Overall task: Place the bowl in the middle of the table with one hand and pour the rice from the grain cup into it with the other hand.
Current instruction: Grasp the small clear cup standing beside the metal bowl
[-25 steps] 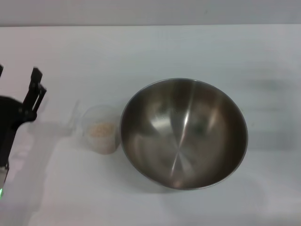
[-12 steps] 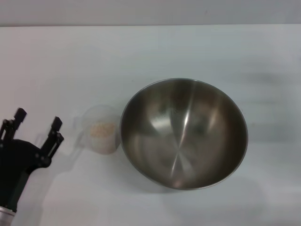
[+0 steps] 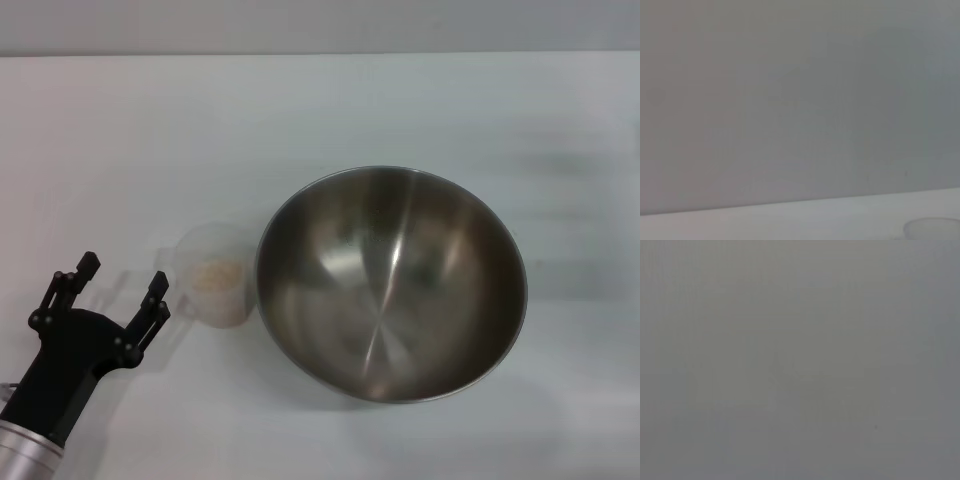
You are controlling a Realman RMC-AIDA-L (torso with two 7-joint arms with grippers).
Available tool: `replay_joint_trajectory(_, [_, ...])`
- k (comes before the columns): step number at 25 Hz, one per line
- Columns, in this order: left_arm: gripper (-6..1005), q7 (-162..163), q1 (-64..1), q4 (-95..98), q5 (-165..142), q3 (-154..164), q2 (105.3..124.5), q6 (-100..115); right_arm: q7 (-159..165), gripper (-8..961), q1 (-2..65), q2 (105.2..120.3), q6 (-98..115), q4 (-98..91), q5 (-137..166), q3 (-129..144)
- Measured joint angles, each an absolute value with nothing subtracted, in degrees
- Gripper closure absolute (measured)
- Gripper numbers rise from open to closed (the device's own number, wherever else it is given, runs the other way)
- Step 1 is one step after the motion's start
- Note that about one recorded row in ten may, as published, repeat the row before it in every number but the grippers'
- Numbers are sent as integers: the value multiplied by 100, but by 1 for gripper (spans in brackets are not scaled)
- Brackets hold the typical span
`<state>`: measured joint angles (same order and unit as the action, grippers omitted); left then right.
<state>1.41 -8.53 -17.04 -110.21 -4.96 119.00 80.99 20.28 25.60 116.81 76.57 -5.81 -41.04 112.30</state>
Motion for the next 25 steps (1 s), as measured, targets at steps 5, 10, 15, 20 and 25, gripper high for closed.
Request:
replay_joint_trajectory(5, [254,141,-875,-1700,-11022,-507,11900,8034,2028,487,2533,11681,7662,-580,-4105,11230])
replay_joint_trajectory(10, [255,135,-977,-1649,-10996,-536,11897,7865,2028,486,2524,11688,7676,-574,-4115,11230])
replay_joint_trajectory(15, [256,98,-1052,-1639,-10990,-560,11893,7787,2029,486,2522,11689,7668,-555,-4129,11230])
replay_joint_trajectory(20, [258,83,-1170,-1622,-10986,-609,11886,7654,2029,487,2522,11690,7656,-551,-4135,11230])
replay_joint_trajectory(25, [259,97,-1255,-1567,-10985,-683,11889,7600,2029,487,2526,11690,7602,-543,-4139,11230])
